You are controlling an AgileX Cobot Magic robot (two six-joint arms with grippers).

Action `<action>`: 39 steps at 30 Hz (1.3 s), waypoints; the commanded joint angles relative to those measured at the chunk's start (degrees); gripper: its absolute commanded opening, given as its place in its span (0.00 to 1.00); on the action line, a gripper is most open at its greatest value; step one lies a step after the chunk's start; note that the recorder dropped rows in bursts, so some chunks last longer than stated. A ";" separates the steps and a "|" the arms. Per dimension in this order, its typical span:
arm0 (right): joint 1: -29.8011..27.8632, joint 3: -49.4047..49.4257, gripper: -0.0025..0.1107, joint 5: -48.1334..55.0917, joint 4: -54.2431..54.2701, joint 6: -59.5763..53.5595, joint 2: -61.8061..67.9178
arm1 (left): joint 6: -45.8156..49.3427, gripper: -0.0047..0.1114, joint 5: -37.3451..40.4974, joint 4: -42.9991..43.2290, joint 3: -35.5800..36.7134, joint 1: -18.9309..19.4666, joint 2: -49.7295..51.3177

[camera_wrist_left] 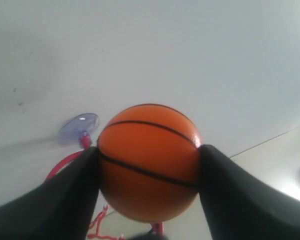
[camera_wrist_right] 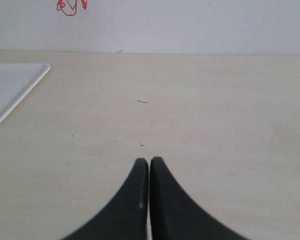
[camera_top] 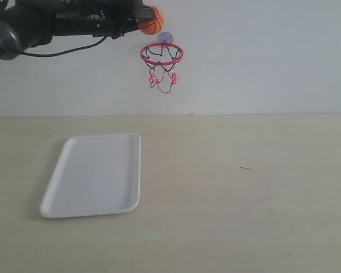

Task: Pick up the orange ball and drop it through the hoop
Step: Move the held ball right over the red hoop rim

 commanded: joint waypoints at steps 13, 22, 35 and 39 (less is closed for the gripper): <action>0.17 0.00 0.02 -0.34 -0.57 0.00 -0.31 | 3.92 0.08 -3.80 -4.93 -0.23 -1.53 1.34; 0.17 0.00 0.02 -0.34 -0.57 0.00 -0.31 | 4.48 0.08 -3.10 -6.20 -0.23 -1.53 1.78; 0.17 0.00 0.02 -0.34 -0.45 0.00 -0.31 | 2.40 0.48 -1.45 2.85 -0.23 -1.53 1.78; 0.17 0.00 0.02 -0.34 -0.45 0.00 -0.31 | 2.40 0.56 -1.60 3.02 -0.23 -1.43 1.78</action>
